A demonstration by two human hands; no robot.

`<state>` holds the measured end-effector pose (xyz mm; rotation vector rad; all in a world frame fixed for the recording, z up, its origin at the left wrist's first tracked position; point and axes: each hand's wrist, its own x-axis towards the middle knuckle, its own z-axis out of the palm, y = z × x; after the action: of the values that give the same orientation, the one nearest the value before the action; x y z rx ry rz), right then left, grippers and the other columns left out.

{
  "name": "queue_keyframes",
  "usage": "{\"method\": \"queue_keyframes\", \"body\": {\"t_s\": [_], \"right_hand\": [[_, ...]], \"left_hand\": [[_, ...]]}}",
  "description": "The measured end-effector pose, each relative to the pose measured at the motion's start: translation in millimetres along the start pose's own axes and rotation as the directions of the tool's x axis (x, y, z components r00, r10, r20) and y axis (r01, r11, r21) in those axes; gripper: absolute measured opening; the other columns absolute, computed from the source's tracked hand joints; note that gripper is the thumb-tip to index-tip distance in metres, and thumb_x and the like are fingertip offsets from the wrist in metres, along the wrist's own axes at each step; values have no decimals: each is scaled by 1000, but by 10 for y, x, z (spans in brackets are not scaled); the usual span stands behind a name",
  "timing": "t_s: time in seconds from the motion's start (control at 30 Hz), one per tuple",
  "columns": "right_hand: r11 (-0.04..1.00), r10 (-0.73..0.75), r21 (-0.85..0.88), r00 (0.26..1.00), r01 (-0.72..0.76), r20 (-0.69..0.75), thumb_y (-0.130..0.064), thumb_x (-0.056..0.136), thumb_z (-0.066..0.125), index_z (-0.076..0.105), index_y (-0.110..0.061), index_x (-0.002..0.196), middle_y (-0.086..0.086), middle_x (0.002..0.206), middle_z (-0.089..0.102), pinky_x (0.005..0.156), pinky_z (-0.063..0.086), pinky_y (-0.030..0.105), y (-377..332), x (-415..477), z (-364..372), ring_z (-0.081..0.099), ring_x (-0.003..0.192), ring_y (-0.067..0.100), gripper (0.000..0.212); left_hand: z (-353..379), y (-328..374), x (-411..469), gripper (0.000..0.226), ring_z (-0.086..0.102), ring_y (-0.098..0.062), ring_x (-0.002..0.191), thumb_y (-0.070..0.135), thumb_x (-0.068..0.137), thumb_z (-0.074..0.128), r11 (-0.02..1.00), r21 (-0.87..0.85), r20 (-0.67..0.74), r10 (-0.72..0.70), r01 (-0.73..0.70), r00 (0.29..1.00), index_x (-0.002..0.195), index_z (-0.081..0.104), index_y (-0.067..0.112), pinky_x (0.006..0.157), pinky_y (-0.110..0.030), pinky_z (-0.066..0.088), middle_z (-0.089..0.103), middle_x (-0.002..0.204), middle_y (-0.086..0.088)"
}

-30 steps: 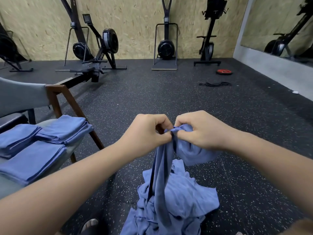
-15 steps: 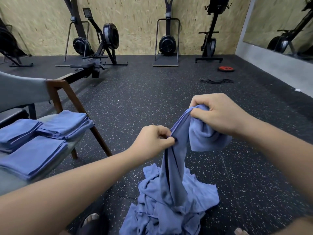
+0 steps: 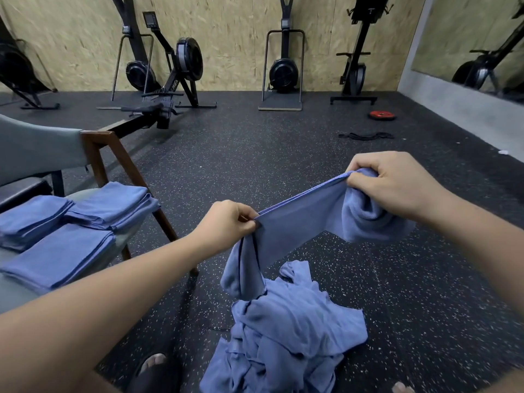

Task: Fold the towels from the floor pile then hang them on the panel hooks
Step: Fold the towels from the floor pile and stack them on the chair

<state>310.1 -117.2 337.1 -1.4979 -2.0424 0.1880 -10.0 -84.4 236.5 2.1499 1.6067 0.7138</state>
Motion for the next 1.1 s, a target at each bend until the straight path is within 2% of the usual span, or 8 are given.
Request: {"method": "queue_keyframes", "body": {"t_s": [0.13,0.23,0.37,0.5,0.63,0.73,0.83,1.1], "right_hand": [[998,52,-28,998,-51,31,-24,90,64,70,-25,79,-9,75,72,78,52,39,44,-11,42,65,82,15,13],[999,45,-33,995,-42,93,-42,89,74,71,-33,87,-9,77,70,74,50,36,-11,-40,149,63,77,8,10],[997,42,57,974,-56,224,-70,75,81,69,-43,107,-8,80,67,71,47,27,-155,-119,356,60,73,-1,43],[998,-21,68,931,-4,365,-80,66,82,62,-51,126,-13,85,67,72,46,26,-307,-174,564,63,79,-1,70],[987,-88,155,917,29,389,-44,81,86,67,-41,92,-12,69,59,62,37,27,-377,-176,663,48,62,3,23],[981,-130,186,916,62,380,-21,87,79,64,-28,78,-11,60,53,57,34,26,-349,-172,655,42,58,5,19],[979,-159,180,919,99,362,-18,90,76,67,-25,80,-11,58,49,57,34,25,-334,-171,618,39,57,5,15],[979,-164,156,965,133,205,-16,88,73,70,-25,79,-9,60,50,60,37,25,-269,-93,410,44,60,5,13]], "left_hand": [[-104,29,-19,21,59,13,59,9,92,74,1000,-21,-23,14,-15,1000,92,86,26,60,-8,40,70,65,26],[-205,187,-57,24,53,11,49,3,89,71,994,23,-35,106,-105,994,96,86,22,53,-8,36,59,53,31],[-279,440,-124,27,57,7,57,9,87,73,976,30,-28,215,-214,976,96,86,31,56,-9,37,67,68,22],[-269,657,-231,29,64,-7,68,12,83,73,956,0,-2,293,-293,956,96,85,35,63,-15,44,76,79,10],[-236,755,-296,22,68,-10,75,16,81,76,946,-29,-3,324,-324,946,94,85,32,71,-22,51,77,82,10],[-215,744,-301,11,66,-9,70,21,82,80,946,-12,-5,324,-325,946,89,84,29,65,-18,47,76,77,7],[-163,690,-284,4,63,-10,66,24,81,83,952,-6,0,306,-306,952,85,82,25,61,-14,41,75,73,7],[71,427,-202,6,62,-6,76,22,81,81,955,-1,100,294,-295,951,77,77,24,76,-28,49,71,89,12]]}}
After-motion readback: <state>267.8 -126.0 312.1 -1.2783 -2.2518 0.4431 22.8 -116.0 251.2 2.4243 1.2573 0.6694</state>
